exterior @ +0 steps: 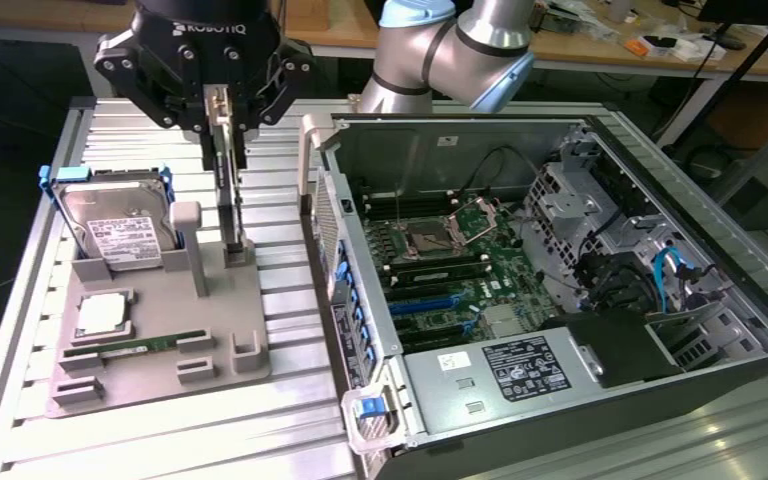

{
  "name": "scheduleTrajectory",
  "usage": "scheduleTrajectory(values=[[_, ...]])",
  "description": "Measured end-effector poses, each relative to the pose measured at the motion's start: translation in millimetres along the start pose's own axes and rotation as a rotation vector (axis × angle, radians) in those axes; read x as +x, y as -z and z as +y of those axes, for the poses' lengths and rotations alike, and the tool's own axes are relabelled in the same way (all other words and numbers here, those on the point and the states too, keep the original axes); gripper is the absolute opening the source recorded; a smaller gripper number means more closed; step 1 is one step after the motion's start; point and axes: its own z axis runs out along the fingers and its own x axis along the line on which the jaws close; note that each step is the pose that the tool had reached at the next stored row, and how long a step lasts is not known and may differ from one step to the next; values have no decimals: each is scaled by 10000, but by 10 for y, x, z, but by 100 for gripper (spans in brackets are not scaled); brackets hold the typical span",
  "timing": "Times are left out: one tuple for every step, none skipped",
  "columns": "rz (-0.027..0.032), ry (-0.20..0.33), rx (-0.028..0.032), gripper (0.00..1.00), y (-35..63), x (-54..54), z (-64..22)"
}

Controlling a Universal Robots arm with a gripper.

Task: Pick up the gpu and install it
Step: 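Pick up the gpu and move the gpu toward the slot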

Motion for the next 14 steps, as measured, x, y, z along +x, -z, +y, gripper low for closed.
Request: scheduleTrajectory(values=[[-1,-1,-1,27,-2,-11,0],[-2,-2,-1,27,-3,-22,0],[-2,-2,-1,27,-5,-39,-1],[-1,-2,-1,27,-7,-65,-2],[-1,-2,-1,27,-10,-97,-2],[-2,-2,-2,27,-12,-114,-3],[-2,-2,-2,27,-14,-138,-3],[-2,-2,-2,27,-15,-164,-4],[-2,-2,-1,27,-17,-200,-5],[-1,-2,-1,27,-20,-241,-6],[-1,-2,0,27,-21,-264,-7],[-1,-2,-1,27,-24,-287,-7],[-2,-2,-2,27,-27,-313,-8],[-2,-1,-1,27,-28,-340,-9]])
